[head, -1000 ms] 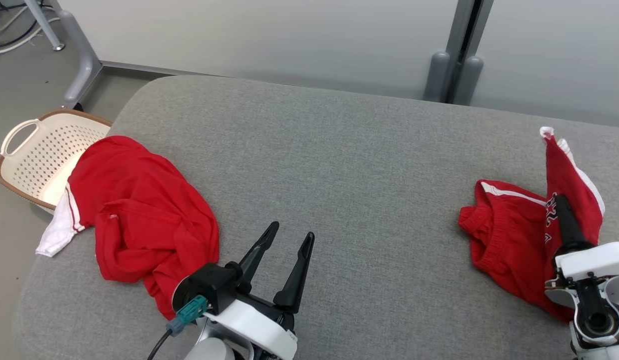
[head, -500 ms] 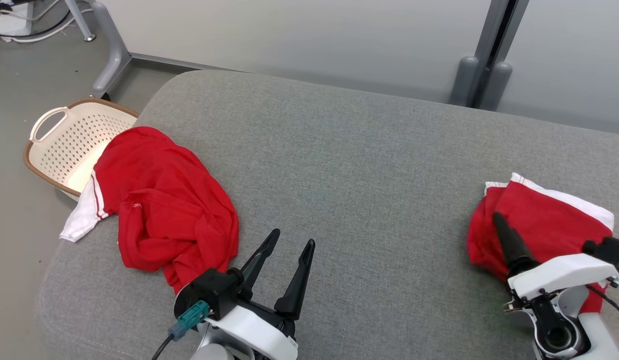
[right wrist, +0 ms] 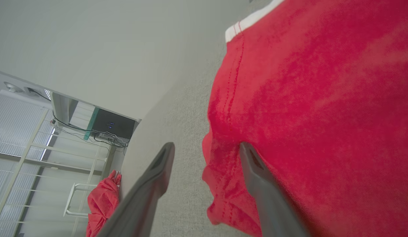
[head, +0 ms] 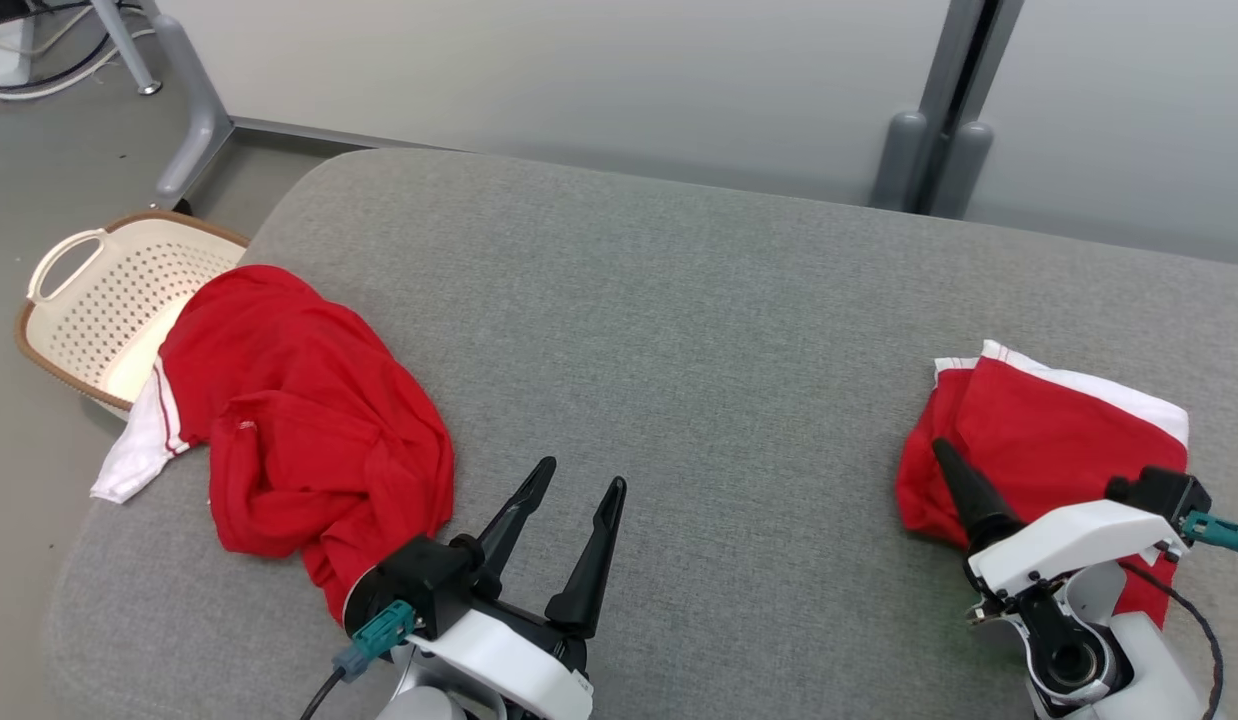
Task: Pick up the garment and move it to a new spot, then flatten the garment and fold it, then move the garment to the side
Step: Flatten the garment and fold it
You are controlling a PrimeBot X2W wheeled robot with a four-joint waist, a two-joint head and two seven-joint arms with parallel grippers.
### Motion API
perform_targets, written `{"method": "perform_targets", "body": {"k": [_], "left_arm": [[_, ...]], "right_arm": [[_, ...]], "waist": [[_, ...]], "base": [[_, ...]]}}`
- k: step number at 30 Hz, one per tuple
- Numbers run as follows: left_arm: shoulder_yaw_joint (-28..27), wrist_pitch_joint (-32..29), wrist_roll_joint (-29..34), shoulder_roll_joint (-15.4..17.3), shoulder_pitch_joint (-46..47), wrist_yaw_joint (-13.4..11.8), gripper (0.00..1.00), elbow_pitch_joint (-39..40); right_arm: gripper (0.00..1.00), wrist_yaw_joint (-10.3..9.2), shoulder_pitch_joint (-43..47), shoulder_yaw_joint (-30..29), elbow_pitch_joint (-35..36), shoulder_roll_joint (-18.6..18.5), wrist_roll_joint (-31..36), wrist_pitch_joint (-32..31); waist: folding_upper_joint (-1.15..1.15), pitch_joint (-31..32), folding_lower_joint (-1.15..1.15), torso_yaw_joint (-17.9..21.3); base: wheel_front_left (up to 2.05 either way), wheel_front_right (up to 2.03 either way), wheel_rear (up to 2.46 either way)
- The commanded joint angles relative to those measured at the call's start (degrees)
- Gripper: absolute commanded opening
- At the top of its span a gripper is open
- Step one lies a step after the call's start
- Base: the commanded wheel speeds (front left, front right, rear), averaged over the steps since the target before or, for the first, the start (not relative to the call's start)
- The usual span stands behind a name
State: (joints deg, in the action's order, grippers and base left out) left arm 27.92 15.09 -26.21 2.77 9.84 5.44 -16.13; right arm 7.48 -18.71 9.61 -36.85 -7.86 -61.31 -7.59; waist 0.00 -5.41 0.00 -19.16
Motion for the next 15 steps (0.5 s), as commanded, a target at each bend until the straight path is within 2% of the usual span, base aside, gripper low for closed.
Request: {"method": "perform_targets", "body": {"k": [1,7,12,15], "left_arm": [[-0.31,0.1,0.76,0.22,0.13,-0.15,1.0,0.04],[-1.97,0.1,1.06,0.22,-0.31,0.18,1.0,0.64],[-3.67,0.1,0.85,0.23,-0.43,0.57,1.0,1.9],[-4.67,0.1,0.98,0.23,-0.29,0.43,1.0,2.11]], "right_arm": [[1.0,0.02,-0.54,0.33,1.16,-0.37,0.17,1.15],[1.0,0.02,0.96,2.66,7.01,-3.85,4.68,9.02],[1.0,0.01,2.78,4.72,8.26,-8.47,15.98,17.67],[1.0,0.01,4.19,4.3,9.04,-10.68,22.95,20.48]], "waist": [[0.0,0.29,0.0,1.16],[0.0,1.85,0.0,5.6],[0.0,3.23,0.0,9.36],[0.0,3.52,0.0,11.29]], "base": [[0.0,0.0,0.0],[0.0,0.0,0.0],[0.0,0.0,0.0],[0.0,0.0,0.0]]}}
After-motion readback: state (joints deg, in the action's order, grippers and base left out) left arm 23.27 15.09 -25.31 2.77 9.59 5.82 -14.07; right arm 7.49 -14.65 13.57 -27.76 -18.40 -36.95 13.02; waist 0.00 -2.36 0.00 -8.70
